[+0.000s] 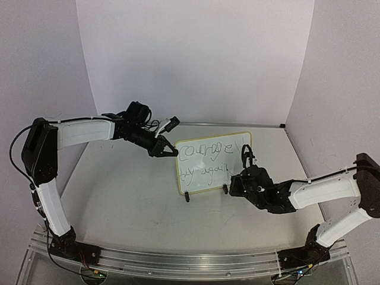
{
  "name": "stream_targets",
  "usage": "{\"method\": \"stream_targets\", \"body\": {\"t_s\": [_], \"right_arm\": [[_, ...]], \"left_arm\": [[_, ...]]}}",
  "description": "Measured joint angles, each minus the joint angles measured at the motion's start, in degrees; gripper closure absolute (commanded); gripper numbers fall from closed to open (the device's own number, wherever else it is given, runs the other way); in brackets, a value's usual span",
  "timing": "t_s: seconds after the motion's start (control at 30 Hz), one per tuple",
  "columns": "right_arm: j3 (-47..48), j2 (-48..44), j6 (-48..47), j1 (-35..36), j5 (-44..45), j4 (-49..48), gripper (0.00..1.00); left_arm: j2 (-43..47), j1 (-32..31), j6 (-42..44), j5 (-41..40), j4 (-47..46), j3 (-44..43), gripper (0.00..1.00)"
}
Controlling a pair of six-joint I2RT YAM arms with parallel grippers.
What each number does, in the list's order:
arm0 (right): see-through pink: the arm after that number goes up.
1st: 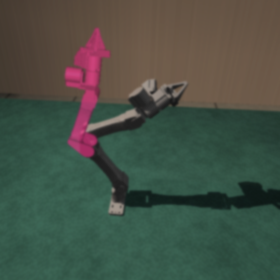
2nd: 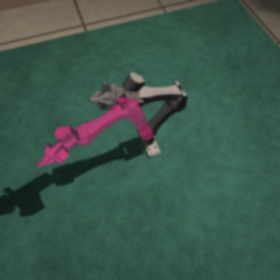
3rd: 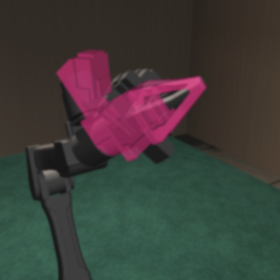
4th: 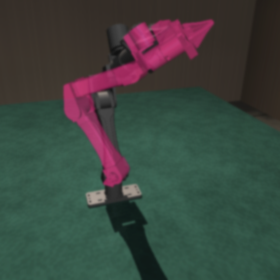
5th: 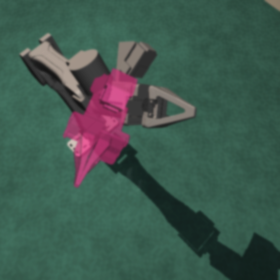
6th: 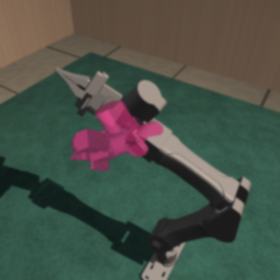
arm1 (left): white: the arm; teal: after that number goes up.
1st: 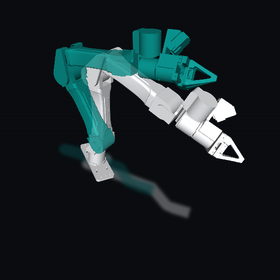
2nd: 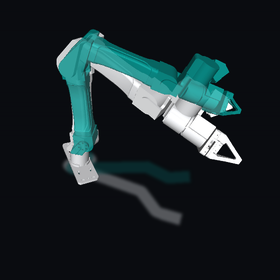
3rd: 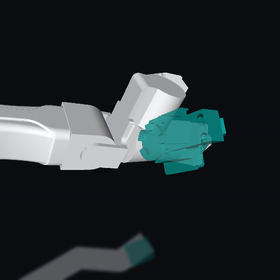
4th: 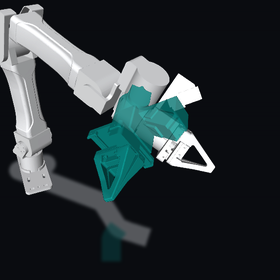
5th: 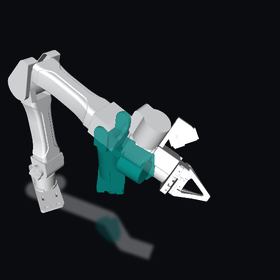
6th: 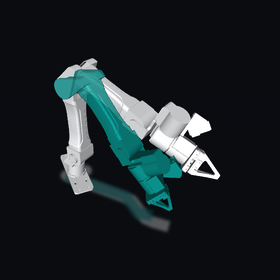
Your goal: Write a sentence on the whiteboard
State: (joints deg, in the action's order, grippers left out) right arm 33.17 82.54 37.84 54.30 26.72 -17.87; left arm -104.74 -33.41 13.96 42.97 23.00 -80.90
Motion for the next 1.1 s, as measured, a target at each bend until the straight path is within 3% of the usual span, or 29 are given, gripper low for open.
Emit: {"method": "stream_targets", "body": {"t_s": [0.43, 1.1], "right_arm": [[-4.02, -6.2, -0.31, 0.11, -0.57, -0.11, 1.0], [-3.49, -2.56, -0.33, 0.11, -0.11, -0.09, 1.0]], "left_arm": [[0.1, -0.08, 0.17, -0.16, 0.07, 0.04, 1.0], [0.13, -0.08, 0.2, -0.18, 0.07, 0.04, 1.0]]}}
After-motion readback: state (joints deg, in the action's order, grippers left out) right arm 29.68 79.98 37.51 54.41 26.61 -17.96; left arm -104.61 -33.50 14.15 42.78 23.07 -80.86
